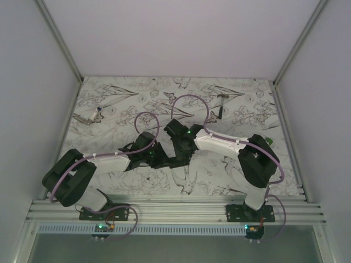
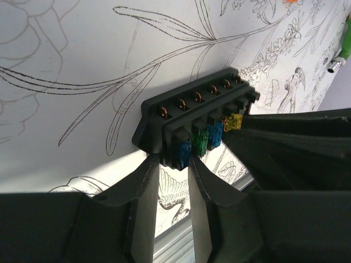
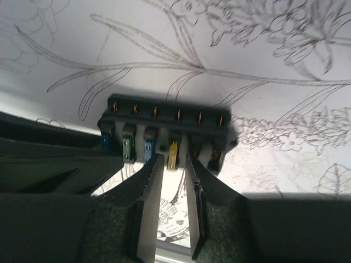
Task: Snap on the fuse box
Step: Install the fuse at the fuse box base.
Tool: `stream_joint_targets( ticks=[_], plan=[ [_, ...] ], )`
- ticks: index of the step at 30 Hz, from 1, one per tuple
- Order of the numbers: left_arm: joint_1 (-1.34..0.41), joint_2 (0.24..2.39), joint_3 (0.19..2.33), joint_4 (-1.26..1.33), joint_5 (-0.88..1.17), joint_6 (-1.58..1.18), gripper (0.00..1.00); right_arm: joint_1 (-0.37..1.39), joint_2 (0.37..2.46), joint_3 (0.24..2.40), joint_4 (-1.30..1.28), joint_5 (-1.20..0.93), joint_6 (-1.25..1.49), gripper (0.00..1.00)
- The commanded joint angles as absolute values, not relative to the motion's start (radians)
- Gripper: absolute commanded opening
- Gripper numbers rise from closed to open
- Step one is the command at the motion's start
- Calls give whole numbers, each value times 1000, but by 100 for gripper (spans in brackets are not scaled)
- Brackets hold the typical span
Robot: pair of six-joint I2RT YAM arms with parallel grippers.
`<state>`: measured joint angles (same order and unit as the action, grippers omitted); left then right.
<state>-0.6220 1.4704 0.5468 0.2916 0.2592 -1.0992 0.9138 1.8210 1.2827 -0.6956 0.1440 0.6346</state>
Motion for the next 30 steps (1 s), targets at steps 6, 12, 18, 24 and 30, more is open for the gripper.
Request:
stream_joint_targets(
  ticks=[6,12,18,24,30],
  plan=[
    [-613,1494,538,208,170,-1088,28,946,1841,1289,-734,84,631,37],
    [-615,1494,537,207,173,-1088,28,949,1850,1291,-732,117,642,27],
    [-615,1497,539,206,177,-1088,28,954,1861,1316,-729,164,652,25],
    [-616,1497,540,207,180,-1090,28,955,1858,1329,-722,165,651,24],
    [-617,1500,540,207,182,-1090,28,957,1846,1343,-716,185,649,30]
  ],
)
